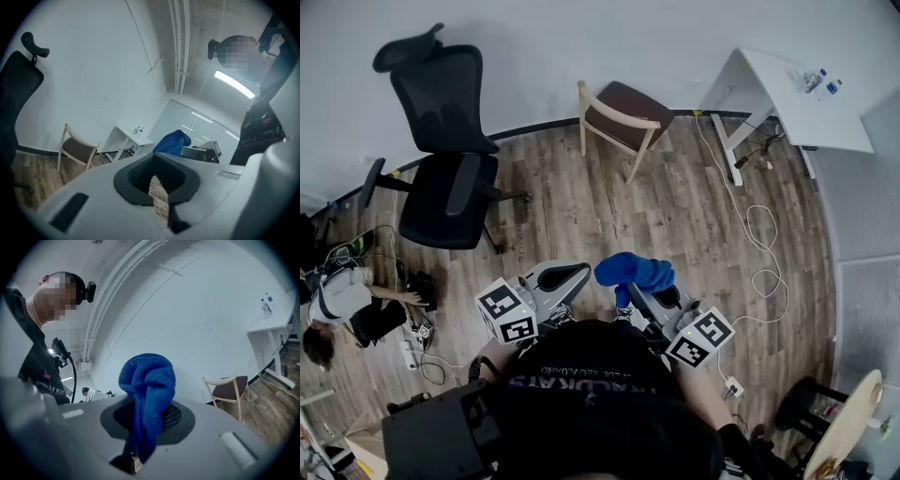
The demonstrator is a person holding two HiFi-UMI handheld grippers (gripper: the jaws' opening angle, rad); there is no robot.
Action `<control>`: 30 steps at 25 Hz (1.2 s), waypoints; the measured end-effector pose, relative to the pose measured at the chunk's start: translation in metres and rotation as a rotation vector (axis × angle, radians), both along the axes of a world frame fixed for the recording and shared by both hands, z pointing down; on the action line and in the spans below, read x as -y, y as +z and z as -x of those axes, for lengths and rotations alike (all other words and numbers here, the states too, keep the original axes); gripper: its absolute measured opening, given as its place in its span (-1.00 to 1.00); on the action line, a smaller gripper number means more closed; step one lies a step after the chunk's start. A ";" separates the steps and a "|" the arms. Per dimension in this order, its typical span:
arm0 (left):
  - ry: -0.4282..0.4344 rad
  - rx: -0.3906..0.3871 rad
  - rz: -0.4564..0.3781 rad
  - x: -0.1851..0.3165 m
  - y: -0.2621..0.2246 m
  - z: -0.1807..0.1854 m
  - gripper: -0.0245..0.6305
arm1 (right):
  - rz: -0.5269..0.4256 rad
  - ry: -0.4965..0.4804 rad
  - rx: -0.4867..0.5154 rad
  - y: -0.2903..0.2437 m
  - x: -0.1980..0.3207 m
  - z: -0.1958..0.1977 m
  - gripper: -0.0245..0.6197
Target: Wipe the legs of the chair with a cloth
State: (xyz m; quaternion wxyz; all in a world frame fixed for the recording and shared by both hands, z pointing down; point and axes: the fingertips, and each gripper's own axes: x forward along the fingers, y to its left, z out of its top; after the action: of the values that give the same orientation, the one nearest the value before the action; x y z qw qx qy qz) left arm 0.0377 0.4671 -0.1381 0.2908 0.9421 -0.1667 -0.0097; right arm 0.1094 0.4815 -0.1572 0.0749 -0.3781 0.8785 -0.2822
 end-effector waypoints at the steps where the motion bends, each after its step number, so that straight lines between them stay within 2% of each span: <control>1: 0.000 0.001 0.001 0.000 0.000 -0.001 -0.92 | 0.003 0.000 0.001 0.001 0.000 -0.001 -0.68; 11: -0.012 -0.002 0.027 0.005 0.007 -0.029 -0.92 | 0.031 0.015 0.024 0.004 0.012 -0.039 -0.69; 21: -0.062 -0.004 0.059 0.014 0.021 -0.082 -0.92 | 0.054 -0.019 0.026 0.017 0.028 -0.095 -0.69; 30: -0.107 0.034 0.051 0.012 0.025 -0.138 -0.92 | 0.052 -0.062 0.067 0.024 0.035 -0.151 -0.69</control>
State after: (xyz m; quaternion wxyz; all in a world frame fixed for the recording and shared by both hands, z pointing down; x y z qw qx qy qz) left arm 0.1758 0.4552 -0.1132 0.3109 0.9242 -0.2217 -0.0051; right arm 0.2604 0.4462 -0.1328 0.0858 -0.3431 0.8791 -0.3195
